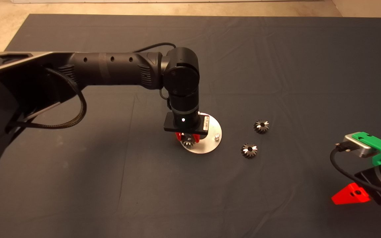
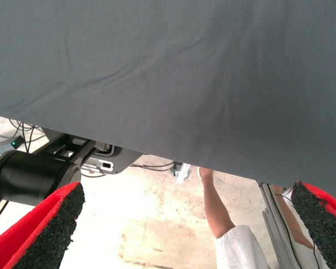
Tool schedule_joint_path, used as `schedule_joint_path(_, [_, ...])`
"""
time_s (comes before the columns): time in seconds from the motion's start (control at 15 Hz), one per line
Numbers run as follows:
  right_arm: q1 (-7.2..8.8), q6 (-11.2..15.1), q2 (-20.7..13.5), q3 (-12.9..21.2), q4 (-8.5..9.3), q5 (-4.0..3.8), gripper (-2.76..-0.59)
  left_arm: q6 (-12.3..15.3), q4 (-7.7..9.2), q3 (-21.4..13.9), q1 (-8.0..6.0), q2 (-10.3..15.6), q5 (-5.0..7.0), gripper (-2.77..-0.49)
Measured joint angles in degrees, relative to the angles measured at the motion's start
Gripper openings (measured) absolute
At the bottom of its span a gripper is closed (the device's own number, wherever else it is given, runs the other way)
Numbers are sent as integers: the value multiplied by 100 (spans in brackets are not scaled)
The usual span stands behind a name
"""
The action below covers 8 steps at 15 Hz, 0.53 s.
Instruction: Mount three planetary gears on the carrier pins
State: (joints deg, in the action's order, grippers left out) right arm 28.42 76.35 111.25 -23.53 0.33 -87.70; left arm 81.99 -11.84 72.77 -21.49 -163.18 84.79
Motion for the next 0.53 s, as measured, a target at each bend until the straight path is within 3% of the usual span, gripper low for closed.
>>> schedule_joint_path(0.53, [0,0,0,0,0,-1,-61,-2,-20,-2,-11,0,41,-240])
